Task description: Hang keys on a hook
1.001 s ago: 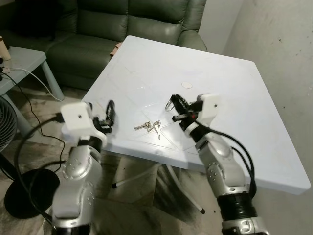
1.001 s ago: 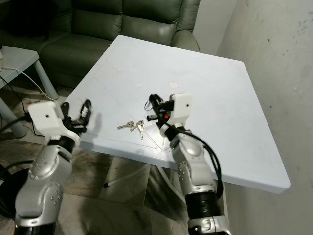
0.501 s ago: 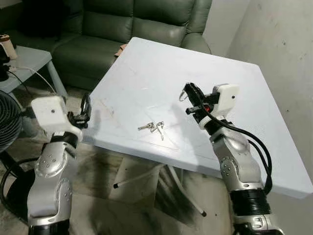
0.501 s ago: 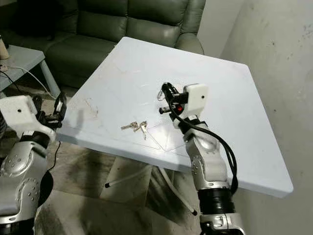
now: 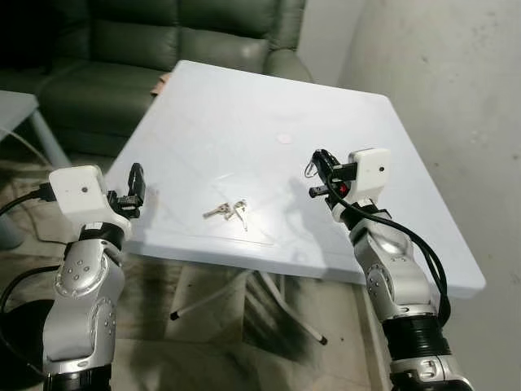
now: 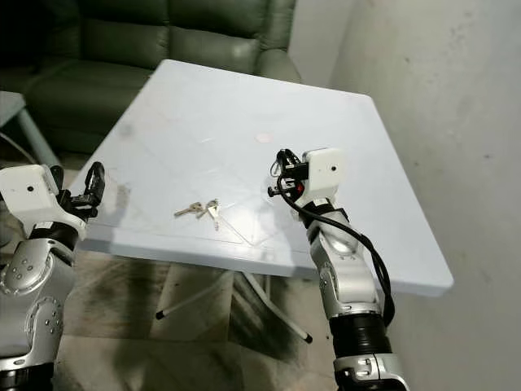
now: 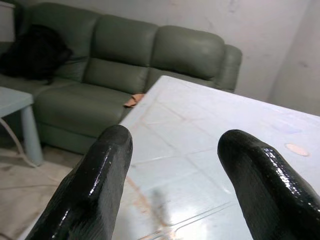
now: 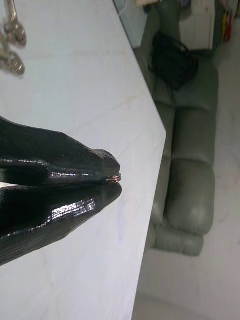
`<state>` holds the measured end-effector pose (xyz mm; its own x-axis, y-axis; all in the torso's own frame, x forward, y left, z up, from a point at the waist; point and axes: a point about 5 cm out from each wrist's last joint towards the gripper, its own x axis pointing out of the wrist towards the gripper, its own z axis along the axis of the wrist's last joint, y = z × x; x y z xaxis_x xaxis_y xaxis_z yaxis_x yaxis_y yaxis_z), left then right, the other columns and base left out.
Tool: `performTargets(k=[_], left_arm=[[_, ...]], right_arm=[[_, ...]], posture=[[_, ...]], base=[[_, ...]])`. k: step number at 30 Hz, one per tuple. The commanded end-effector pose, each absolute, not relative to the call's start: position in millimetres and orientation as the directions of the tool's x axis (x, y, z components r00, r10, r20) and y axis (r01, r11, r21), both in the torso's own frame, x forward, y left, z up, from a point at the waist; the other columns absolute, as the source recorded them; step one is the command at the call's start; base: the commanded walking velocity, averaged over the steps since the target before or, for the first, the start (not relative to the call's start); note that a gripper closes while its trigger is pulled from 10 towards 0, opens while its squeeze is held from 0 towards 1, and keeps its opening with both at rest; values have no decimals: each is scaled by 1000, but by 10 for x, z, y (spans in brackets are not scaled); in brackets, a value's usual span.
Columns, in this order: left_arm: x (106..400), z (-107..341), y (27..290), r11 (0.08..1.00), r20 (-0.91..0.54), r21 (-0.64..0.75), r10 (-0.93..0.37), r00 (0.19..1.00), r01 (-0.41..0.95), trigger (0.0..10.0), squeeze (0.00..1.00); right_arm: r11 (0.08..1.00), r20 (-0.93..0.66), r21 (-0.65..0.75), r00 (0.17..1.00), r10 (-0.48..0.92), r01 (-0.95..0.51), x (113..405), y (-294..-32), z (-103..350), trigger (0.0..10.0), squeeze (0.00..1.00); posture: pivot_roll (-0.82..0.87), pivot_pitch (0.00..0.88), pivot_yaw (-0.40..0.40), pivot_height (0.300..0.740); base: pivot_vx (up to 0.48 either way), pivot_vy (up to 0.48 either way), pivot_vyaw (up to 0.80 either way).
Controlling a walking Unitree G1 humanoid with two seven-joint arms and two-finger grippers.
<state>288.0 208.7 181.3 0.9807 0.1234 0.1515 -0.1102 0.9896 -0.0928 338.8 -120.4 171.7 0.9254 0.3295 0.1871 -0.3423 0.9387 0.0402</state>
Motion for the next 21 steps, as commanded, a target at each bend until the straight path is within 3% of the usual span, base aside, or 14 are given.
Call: performTargets(k=[1, 12, 21], left_arm=[[2904, 1816, 2092, 989, 147, -97, 125, 981, -112, 10000, 0], [2968, 1807, 2076, 988, 136, -112, 124, 983, -109, 10000, 0], [2988, 1811, 2059, 988, 144, -108, 121, 982, -106, 10000, 0]], right_arm=[[943, 202, 28, 926, 320, -332, 3411, -1206, 1764, 10000, 0], [949, 202, 15, 930, 306, -315, 3430, -1223, 1760, 10000, 0], [950, 202, 5, 931, 303, -311, 3430, -1235, 1753, 10000, 0]], posture=[[0, 0, -82, 740], [-8, 0, -78, 740], [-13, 0, -81, 740]], base=[[0, 0, -744], [0, 411, -743], [0, 0, -743]])
